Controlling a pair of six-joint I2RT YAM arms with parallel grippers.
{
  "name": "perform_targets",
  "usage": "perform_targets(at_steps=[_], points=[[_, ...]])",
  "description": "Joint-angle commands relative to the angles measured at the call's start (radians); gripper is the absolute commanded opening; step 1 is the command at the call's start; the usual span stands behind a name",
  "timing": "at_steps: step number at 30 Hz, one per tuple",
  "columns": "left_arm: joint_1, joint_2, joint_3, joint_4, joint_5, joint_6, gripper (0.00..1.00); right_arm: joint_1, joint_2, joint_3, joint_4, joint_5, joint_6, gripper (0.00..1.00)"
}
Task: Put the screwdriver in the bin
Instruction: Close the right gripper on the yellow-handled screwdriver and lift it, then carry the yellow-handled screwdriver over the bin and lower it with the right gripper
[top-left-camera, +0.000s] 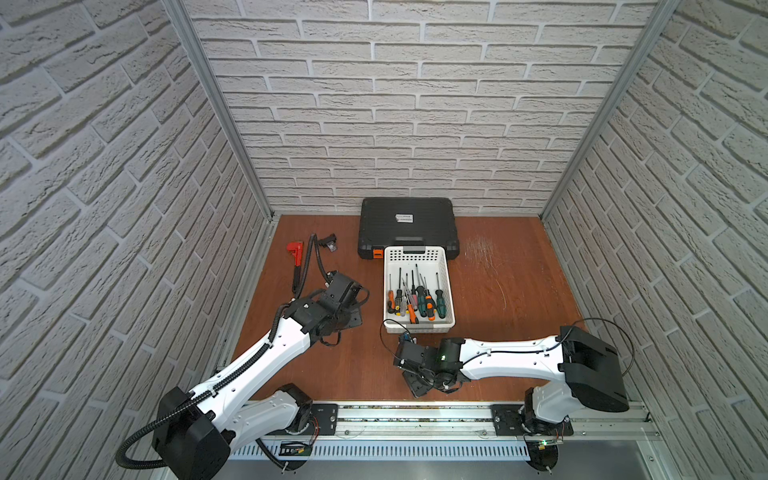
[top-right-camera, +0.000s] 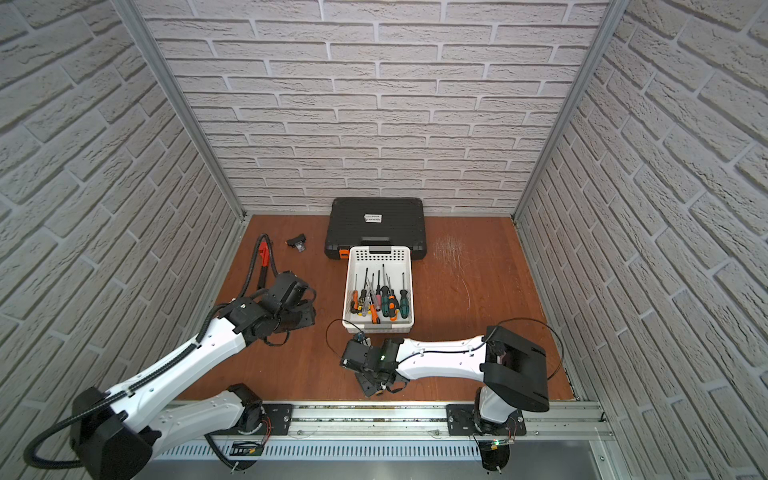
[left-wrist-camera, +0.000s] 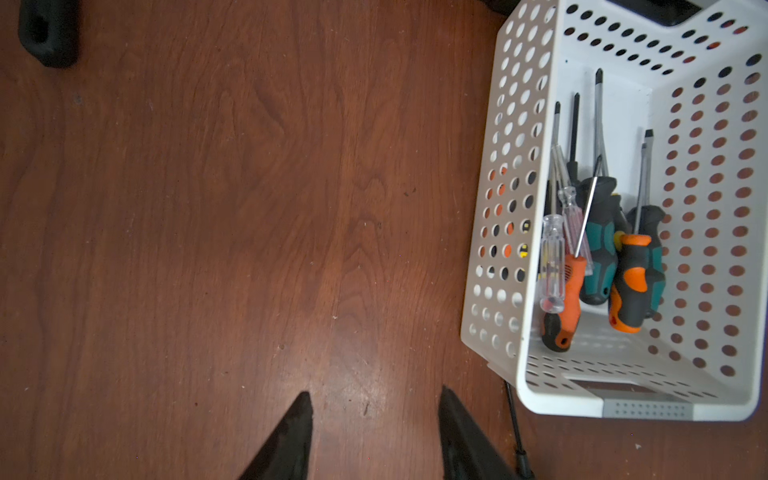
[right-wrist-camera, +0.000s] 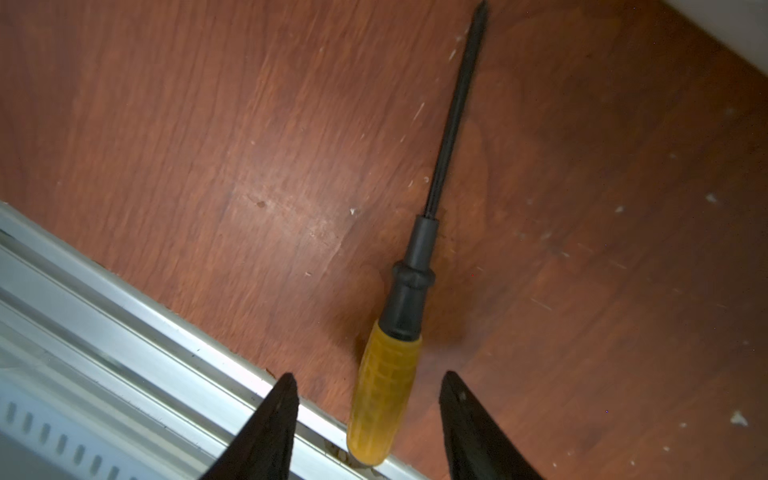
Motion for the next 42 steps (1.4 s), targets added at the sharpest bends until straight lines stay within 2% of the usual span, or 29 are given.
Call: perform_targets(at_steps=[1,7,15,21,24,32,37,42], points=[[0.015,-0.004,-0.015,0.007,-0.019,-0.002,0.5,0.002,0.01,0.027,0.001,-0.002,0.028,0.57],[0.024,0.0,-0.028,0.028,0.001,-0.007,0.51,-0.002,0.061,0.032,0.008,-0.031,0.041,0.54],[0.03,-0.017,-0.042,0.037,0.004,-0.011,0.51,-0.024,0.109,0.024,0.034,-0.074,0.047,0.41],[0.03,-0.018,-0.048,0.044,0.009,-0.013,0.51,-0.024,0.101,0.023,0.04,-0.091,0.041,0.22],[0.032,-0.021,-0.052,0.047,0.007,-0.013,0.51,-0.021,0.069,0.015,0.048,-0.098,0.035,0.07],[0.032,-0.02,-0.053,0.063,0.005,-0.02,0.51,0.004,-0.072,-0.021,-0.051,-0.157,-0.042,0.06],[0.033,-0.012,-0.049,0.075,0.004,-0.029,0.51,0.007,-0.24,-0.03,-0.158,-0.094,-0.107,0.06],[0.035,0.008,-0.009,0.073,0.012,-0.017,0.51,-0.007,-0.318,0.072,-0.209,-0.058,-0.097,0.06]])
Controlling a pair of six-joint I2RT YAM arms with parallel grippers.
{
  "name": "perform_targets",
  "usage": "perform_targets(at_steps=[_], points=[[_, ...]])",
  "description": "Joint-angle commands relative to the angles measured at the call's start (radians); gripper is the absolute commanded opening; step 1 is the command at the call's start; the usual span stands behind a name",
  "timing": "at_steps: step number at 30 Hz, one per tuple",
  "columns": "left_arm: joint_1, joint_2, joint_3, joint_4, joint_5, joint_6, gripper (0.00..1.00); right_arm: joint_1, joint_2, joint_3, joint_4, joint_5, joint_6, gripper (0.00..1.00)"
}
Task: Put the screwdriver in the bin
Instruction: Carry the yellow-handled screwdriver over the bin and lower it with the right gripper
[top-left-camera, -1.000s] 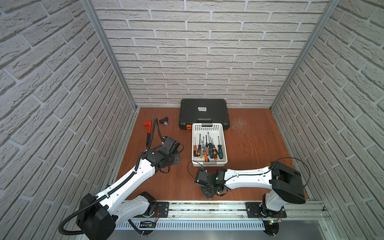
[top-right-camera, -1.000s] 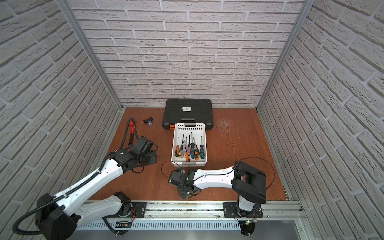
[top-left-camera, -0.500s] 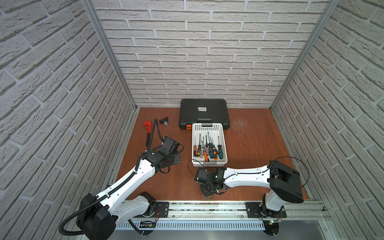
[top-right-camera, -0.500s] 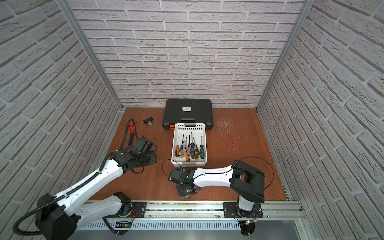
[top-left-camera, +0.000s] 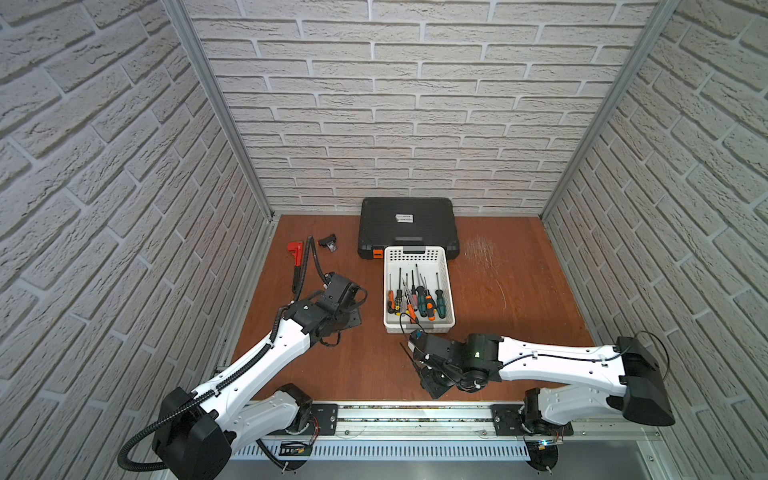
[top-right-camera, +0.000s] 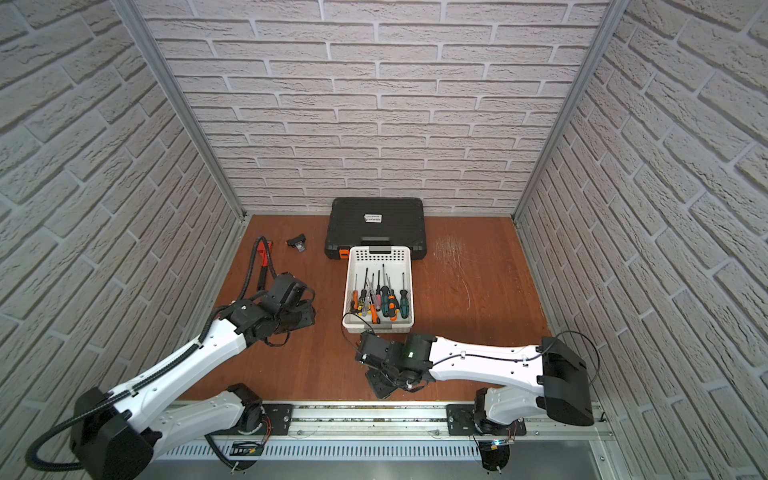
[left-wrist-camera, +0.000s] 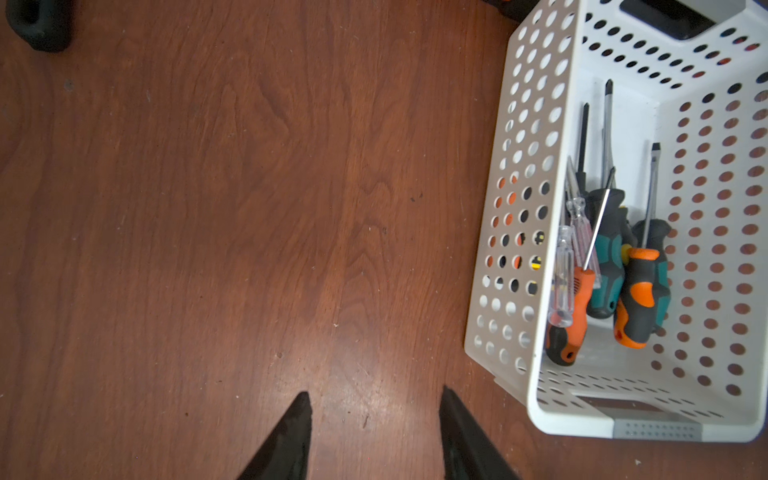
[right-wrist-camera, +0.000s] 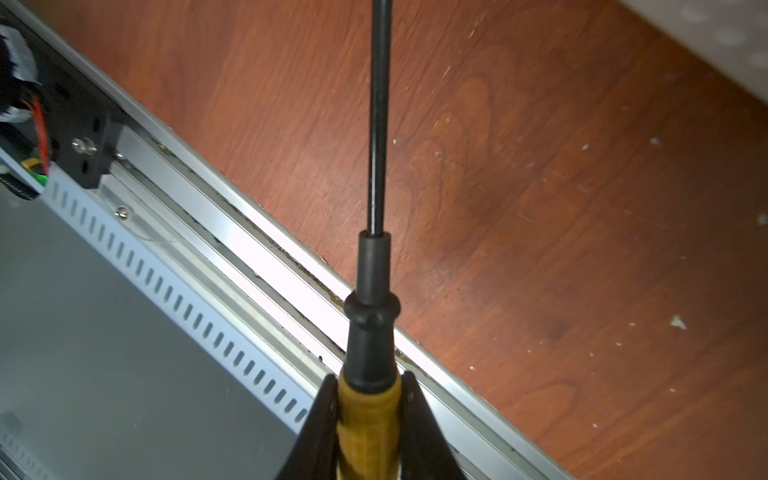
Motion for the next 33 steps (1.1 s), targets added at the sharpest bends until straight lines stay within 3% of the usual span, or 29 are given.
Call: perform_targets(at_steps=[1,5,10,14,19,33], points=[[0.009,0.012,0.039,0.018,-0.002,0.009,0.51,-0.013,-0.027,0.088,-0.044,0.036,-0.02,0.06],[0.012,0.022,0.059,0.016,-0.004,0.022,0.51,-0.072,-0.02,0.165,-0.01,0.046,-0.016,0.06],[0.015,0.044,0.074,0.022,0.003,0.026,0.51,-0.3,0.038,0.208,0.178,-0.07,0.042,0.06],[0.023,0.037,0.075,0.014,0.007,0.029,0.51,-0.391,0.153,0.299,0.306,-0.06,0.009,0.05],[0.03,0.005,0.056,0.004,0.001,0.016,0.52,-0.496,0.296,0.352,0.442,-0.217,0.066,0.06],[0.075,0.007,0.01,0.039,0.036,0.008,0.55,-0.518,0.536,0.371,0.471,-0.246,0.025,0.07]])
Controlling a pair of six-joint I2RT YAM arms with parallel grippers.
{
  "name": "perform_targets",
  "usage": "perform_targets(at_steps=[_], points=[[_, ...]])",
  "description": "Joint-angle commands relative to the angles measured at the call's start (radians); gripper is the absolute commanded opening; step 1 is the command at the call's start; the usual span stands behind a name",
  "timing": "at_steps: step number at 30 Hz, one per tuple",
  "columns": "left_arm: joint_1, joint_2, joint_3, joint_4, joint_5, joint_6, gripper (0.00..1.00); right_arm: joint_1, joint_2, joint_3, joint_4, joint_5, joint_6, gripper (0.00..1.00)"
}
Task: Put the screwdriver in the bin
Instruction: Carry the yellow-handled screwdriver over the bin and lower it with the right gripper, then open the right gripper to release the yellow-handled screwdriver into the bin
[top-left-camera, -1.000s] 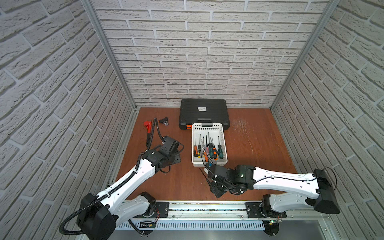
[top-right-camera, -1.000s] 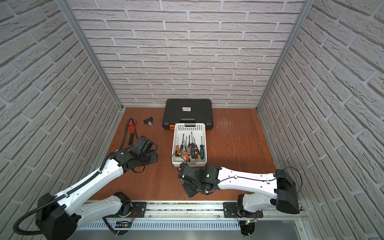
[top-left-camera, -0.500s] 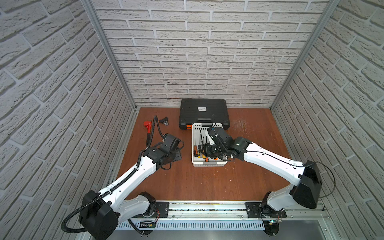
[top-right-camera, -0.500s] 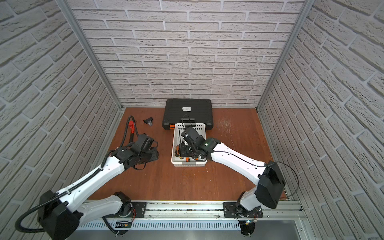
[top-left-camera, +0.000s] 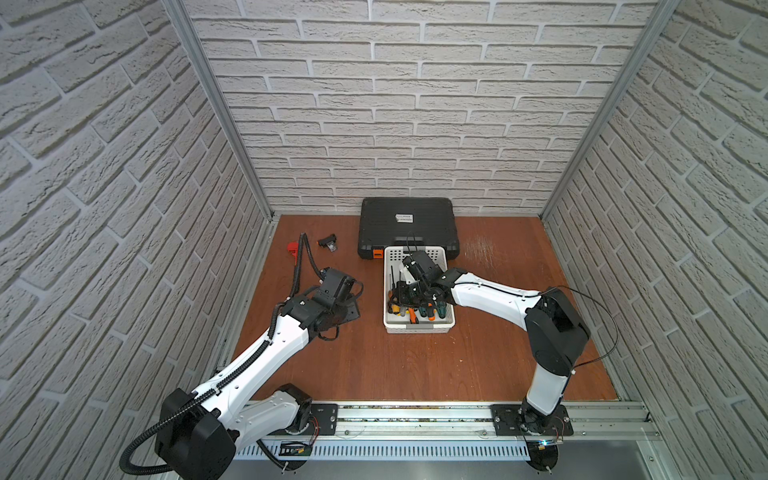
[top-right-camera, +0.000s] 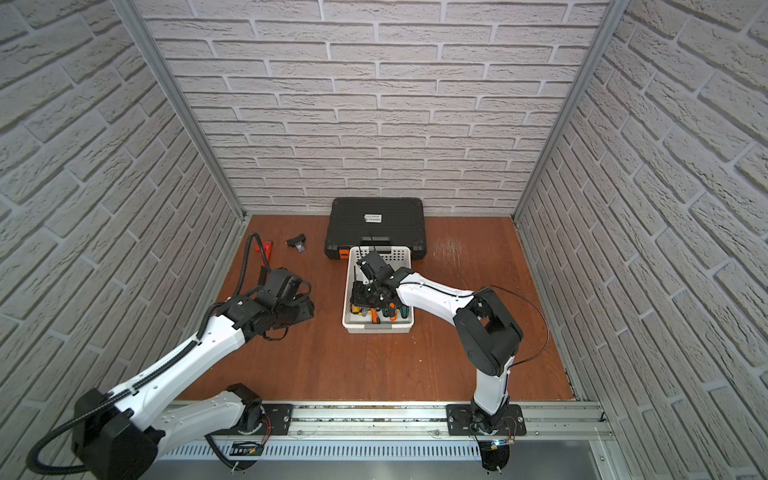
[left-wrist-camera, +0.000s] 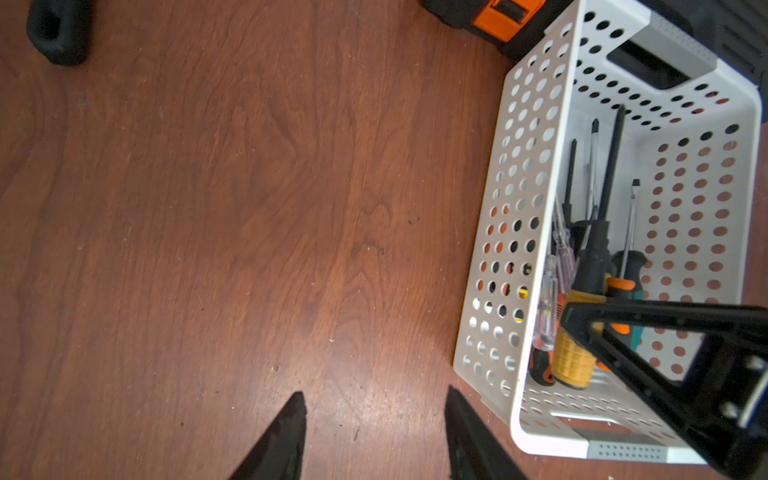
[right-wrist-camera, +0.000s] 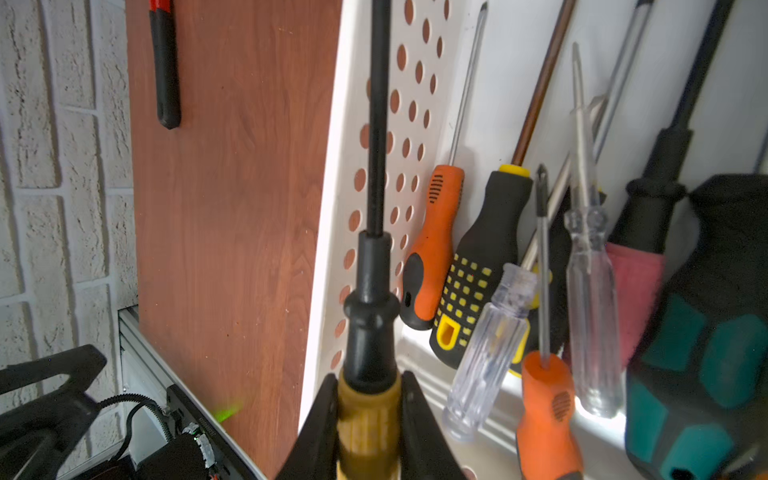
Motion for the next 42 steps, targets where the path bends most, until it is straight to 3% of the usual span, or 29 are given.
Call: perform_targets(at_steps=[1,10,17,33,36,39,41,42], points=[[0.015,-0.003,-0.014,0.029,0.009,0.003,0.54,0.005,0.016,0.022,0.054,-0.02,-0.013,0.06],[0.019,-0.015,-0.027,0.032,0.009,-0.008,0.55,0.005,0.089,-0.01,0.145,-0.056,0.063,0.08],[0.023,0.002,-0.01,0.028,0.013,0.002,0.55,0.005,0.105,-0.013,0.153,-0.016,0.07,0.09],[0.024,-0.01,-0.01,0.019,0.004,-0.003,0.55,0.003,0.134,-0.017,0.15,-0.01,0.057,0.23],[0.024,-0.008,-0.009,0.016,0.0,0.0,0.55,0.004,0.128,-0.012,0.133,-0.008,0.042,0.3],[0.03,-0.006,-0.003,0.011,-0.001,0.006,0.55,0.005,0.085,-0.01,0.097,0.022,0.012,0.47],[0.03,-0.012,0.001,0.013,-0.005,0.012,0.56,0.005,0.042,-0.005,0.063,0.049,-0.016,0.66],[0.03,-0.015,0.003,0.014,-0.01,0.015,0.58,0.005,0.02,-0.003,0.053,0.059,-0.028,0.66]])
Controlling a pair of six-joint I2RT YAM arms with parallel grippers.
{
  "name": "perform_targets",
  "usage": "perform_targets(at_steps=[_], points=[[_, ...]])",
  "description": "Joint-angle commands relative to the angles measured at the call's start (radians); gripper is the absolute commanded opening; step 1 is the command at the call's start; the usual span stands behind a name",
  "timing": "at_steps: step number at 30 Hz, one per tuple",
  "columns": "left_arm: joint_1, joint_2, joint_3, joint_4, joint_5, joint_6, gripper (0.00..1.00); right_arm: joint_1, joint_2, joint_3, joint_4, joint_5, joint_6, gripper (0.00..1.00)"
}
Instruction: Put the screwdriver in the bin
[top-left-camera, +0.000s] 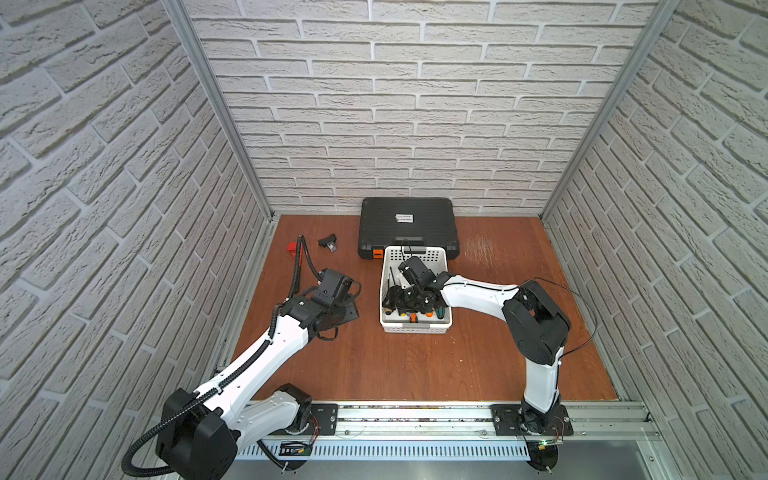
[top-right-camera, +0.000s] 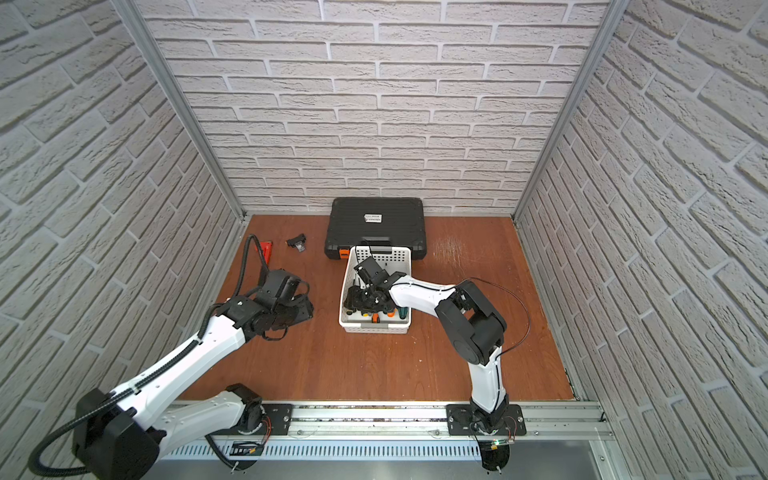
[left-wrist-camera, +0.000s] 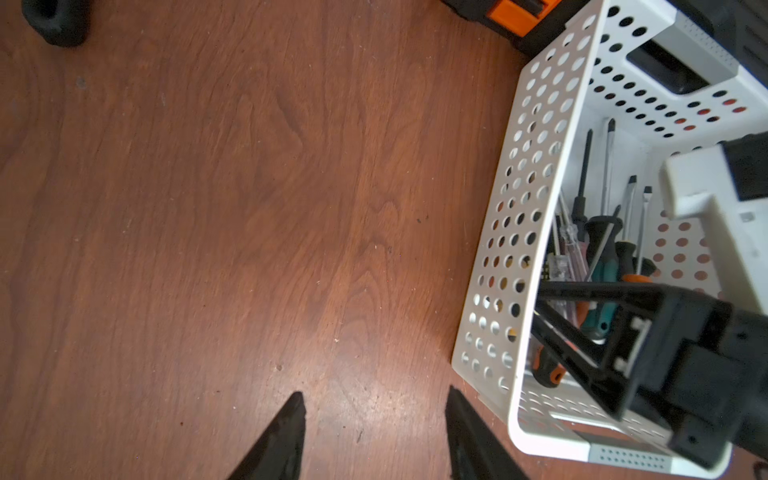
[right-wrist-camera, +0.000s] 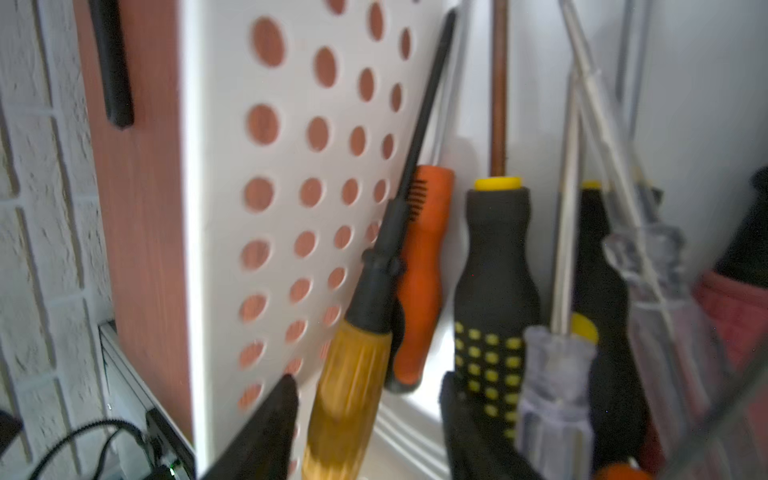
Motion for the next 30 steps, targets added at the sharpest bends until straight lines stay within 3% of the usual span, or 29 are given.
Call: perform_targets(at_steps=[1,6,9,13,16,20,22,23,25,28,30], points=[[0.009,-0.022,0.018,0.006,-0.032,0.019,0.61,0.005,-0.092,0.006,-0.05,0.077,-0.06,0.66],[0.023,-0.036,0.04,0.015,-0.059,0.059,0.73,0.005,-0.224,0.035,-0.132,0.152,-0.129,0.67],[0.042,-0.017,0.08,0.015,-0.059,0.08,0.98,0.005,-0.289,0.05,-0.16,0.167,-0.157,0.66],[0.059,0.017,0.146,0.025,-0.043,0.125,0.98,0.003,-0.376,0.06,-0.192,0.206,-0.197,0.67],[0.092,0.03,0.189,0.004,-0.058,0.164,0.98,0.001,-0.456,0.072,-0.245,0.327,-0.249,0.69],[0.179,0.024,0.225,-0.016,-0.107,0.275,0.98,-0.037,-0.577,0.088,-0.309,0.458,-0.375,0.81],[0.217,0.026,0.227,0.016,-0.144,0.387,0.98,-0.079,-0.646,0.083,-0.322,0.542,-0.441,0.99],[0.235,0.027,0.22,0.04,-0.161,0.428,0.98,-0.104,-0.673,0.071,-0.314,0.572,-0.472,1.0],[0.289,0.023,0.172,0.132,-0.203,0.499,0.98,-0.176,-0.737,0.021,-0.26,0.628,-0.569,1.0],[0.346,-0.018,0.034,0.349,-0.274,0.604,0.98,-0.283,-0.812,-0.2,0.003,0.607,-0.795,1.0],[0.368,-0.045,-0.071,0.518,-0.314,0.692,0.98,-0.347,-0.842,-0.324,0.117,0.639,-0.805,1.0]])
